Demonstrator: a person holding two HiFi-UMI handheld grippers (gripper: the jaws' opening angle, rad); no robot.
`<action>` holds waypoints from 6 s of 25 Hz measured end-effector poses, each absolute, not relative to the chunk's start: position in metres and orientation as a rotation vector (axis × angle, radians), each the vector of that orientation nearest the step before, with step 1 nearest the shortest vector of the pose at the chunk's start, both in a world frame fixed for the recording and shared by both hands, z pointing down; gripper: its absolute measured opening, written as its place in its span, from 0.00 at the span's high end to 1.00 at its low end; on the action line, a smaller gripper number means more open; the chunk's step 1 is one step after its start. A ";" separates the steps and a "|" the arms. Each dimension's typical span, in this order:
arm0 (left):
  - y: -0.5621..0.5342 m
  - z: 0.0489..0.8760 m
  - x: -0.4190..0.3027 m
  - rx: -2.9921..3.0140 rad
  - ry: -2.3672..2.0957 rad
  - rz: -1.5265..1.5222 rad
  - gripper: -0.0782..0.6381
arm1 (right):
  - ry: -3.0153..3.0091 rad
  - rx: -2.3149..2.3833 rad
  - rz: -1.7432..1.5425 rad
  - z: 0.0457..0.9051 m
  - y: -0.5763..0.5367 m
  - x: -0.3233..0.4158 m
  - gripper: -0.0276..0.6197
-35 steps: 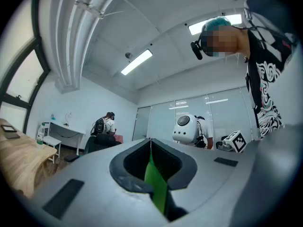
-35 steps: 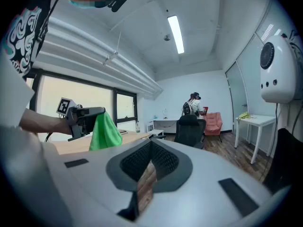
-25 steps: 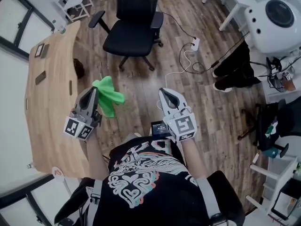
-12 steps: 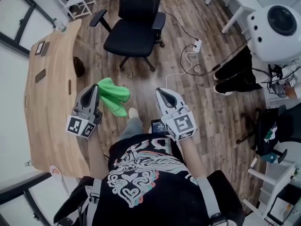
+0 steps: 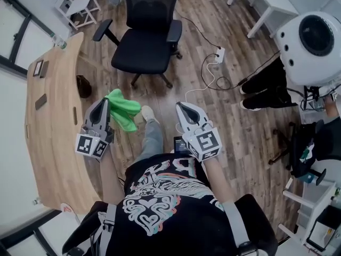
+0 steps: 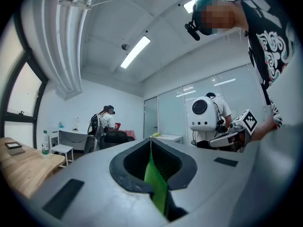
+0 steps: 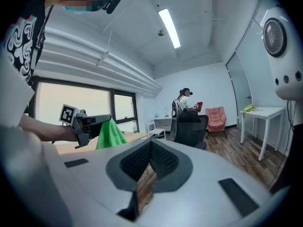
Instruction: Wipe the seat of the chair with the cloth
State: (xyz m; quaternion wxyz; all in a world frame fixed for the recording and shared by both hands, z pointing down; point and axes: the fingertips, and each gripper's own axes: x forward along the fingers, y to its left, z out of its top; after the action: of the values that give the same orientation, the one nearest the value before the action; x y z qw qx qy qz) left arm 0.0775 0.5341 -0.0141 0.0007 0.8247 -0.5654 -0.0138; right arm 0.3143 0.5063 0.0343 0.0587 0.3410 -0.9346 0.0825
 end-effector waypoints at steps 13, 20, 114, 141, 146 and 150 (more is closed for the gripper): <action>0.316 0.010 0.006 2.635 -1.651 0.013 0.88 | -2.738 1.159 0.243 0.045 0.314 0.244 0.96; 0.191 0.022 -0.052 2.649 -1.602 -0.010 0.88 | -2.687 1.196 0.263 0.063 0.188 0.178 0.96; -0.029 0.594 -0.144 2.351 -1.105 0.735 0.88 | -2.273 0.822 0.662 0.563 -0.056 -0.032 0.96; -0.019 0.655 -0.147 2.224 -0.942 1.019 0.76 | -2.281 0.769 0.735 0.581 -0.039 -0.038 0.96; -0.024 0.657 -0.159 2.202 -1.017 0.985 0.76 | -2.270 0.805 0.732 0.583 -0.049 -0.035 0.96; -0.027 0.662 -0.160 2.150 -0.996 1.003 0.76 | -2.263 0.823 0.722 0.582 -0.052 -0.025 0.96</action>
State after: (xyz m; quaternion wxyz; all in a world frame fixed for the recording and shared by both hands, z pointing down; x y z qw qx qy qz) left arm -0.1600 -0.0267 0.6624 0.2805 0.8020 -0.3717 0.3740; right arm -0.0248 -0.0525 0.5819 0.3090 0.3114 -0.8561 0.2731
